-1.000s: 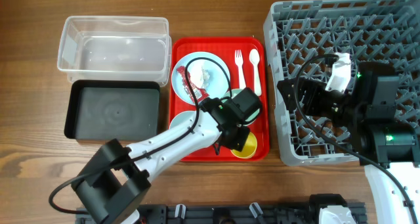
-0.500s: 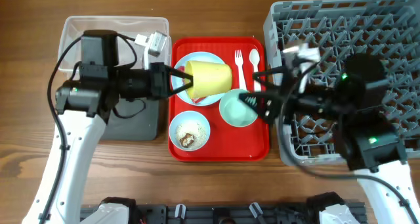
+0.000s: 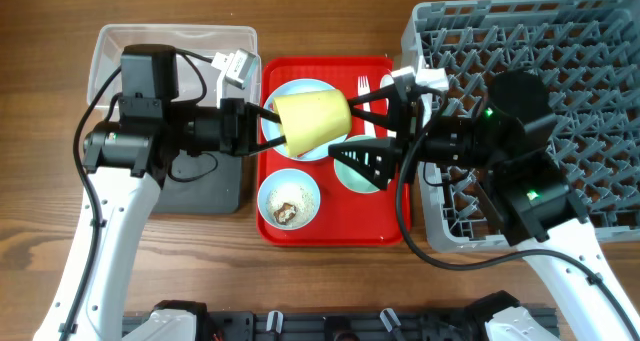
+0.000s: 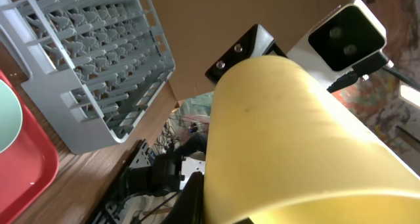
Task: Sort waste into correct bins and load items into the dishwasher rack
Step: 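Hand the yellow cup from the left gripper to the right gripper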
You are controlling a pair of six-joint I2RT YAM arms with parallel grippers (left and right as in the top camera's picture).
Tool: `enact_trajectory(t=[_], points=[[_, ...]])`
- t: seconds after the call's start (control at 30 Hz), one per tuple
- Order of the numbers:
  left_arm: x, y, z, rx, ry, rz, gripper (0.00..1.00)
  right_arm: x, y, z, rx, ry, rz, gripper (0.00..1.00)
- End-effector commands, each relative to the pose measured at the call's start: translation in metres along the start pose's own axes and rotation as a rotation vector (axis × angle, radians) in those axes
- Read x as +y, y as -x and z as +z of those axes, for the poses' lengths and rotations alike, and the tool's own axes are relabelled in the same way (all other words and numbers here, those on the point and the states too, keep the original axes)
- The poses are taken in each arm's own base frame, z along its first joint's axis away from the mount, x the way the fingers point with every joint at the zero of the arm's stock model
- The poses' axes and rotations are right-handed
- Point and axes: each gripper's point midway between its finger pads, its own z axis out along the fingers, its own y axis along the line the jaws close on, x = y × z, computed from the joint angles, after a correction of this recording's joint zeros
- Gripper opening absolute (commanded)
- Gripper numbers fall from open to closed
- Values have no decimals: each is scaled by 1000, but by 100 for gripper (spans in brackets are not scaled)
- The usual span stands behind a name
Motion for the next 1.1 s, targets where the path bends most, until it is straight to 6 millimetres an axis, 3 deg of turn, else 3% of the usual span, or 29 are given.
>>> enact_trajectory(t=[0.0,0.13,0.43,0.6,0.7,0.9,0.97,1.07], points=[[-23,-13,8,76,-106,45,4,-7,-1,-1,10,4,53,90],[-22,-8,3,54,-100,54,4,-9,11,-22,-29,2,64,90],[-24,-6,4,53,-103,100,4,30,1,-27,46,239,9,90],[-21,-5,5,49,-87,101,4,44,-4,-11,62,272,-11,88],[-23,-9,10,68,-92,105,4,37,-3,2,43,205,-7,83],[-21,-12,18,84,-76,109,4,33,-2,4,35,178,-3,82],[-22,-12,18,83,-77,114,4,34,-2,3,38,185,-3,64],[-22,-11,18,82,-77,121,6,38,-4,2,49,210,-2,60]])
